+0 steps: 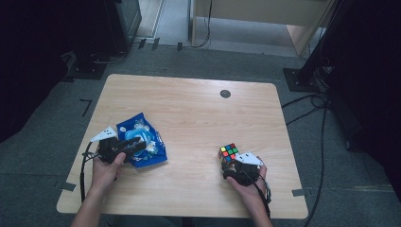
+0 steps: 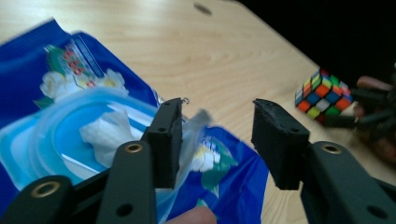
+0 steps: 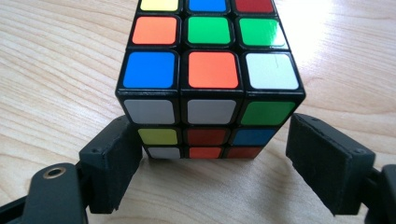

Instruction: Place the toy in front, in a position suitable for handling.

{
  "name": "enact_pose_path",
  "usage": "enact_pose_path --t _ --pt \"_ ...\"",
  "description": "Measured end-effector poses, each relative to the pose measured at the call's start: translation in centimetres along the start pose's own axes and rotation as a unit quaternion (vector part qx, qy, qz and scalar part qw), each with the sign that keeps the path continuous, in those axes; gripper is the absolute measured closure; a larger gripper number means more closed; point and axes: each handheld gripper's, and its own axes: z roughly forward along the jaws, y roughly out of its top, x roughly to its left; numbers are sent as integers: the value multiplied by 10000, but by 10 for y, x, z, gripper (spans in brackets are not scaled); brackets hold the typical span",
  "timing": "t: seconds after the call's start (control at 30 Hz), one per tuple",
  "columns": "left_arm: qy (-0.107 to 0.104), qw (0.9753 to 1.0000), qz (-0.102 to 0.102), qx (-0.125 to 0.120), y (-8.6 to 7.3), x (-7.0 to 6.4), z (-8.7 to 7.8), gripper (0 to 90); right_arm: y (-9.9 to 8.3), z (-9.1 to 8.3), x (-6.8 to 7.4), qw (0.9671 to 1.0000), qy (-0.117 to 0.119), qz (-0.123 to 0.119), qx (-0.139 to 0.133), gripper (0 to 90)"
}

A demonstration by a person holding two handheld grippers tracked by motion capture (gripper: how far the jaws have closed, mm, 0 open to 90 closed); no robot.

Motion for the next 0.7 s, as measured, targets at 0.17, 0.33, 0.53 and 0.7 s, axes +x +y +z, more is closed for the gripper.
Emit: enact_pose_path --t 0.17,0.33,0.53,0.7 --pt "13 9999 -79 -118 1 2 -3 481 0 0 1 10000 -26 -56 24 190" --pt "425 9982 -308 -301 2 8 -5 512 0 1 1 10000 -16 -61 33 190" --pt "643 9947 -726 -341 0 22 -10 536 0 1 1 10000 -12 -64 43 192" --pt "1270 9861 -954 -490 -4 33 -16 545 0 1 1 10000 -28 -62 39 195"
